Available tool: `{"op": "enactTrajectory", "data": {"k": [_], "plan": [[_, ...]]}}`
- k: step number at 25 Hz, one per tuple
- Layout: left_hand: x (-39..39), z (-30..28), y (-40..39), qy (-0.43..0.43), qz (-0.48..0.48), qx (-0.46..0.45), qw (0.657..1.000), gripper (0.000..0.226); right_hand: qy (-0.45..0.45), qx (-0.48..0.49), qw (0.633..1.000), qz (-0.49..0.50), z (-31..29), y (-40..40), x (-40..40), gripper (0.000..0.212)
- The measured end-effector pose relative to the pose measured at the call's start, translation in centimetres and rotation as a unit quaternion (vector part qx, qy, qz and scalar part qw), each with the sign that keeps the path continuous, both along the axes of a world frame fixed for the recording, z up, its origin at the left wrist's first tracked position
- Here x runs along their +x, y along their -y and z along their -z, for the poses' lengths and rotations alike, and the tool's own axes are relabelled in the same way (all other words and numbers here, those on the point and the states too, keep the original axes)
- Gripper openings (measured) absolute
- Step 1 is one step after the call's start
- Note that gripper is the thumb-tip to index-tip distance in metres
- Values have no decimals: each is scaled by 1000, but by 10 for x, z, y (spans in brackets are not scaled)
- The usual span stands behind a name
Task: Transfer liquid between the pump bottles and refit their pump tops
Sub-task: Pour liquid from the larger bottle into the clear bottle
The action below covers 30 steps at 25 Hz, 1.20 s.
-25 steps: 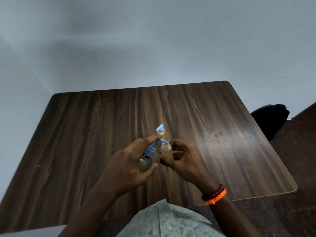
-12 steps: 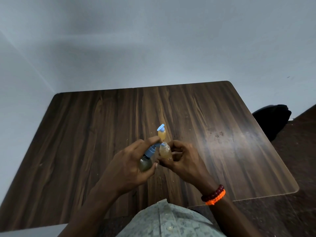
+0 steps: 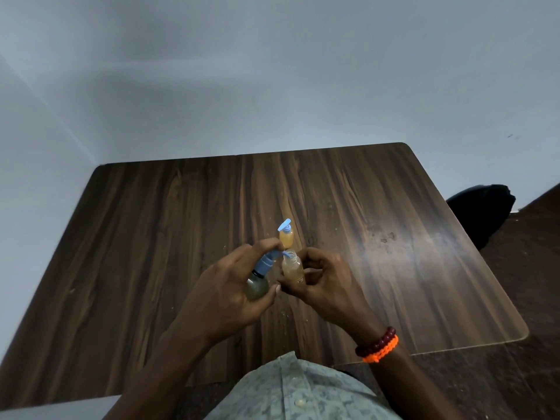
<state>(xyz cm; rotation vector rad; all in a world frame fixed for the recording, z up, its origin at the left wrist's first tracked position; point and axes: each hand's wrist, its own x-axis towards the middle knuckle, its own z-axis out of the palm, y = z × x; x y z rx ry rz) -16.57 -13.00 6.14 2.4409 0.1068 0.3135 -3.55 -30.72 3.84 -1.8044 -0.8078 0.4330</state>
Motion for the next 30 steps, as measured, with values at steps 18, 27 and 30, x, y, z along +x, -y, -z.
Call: {"op": "enactTrajectory", "data": {"k": [18, 27, 30], "plan": [[-1, -2, 0, -12, -11, 50, 999, 73, -8, 6, 1000, -5, -3, 0, 1, 44], [0, -4, 1, -12, -19, 55, 998, 73, -3, 9, 1000, -8, -2, 0, 4, 43], [1, -3, 2, -9, -21, 48, 999, 70, -1, -1, 1000, -7, -2, 0, 3, 46]]}}
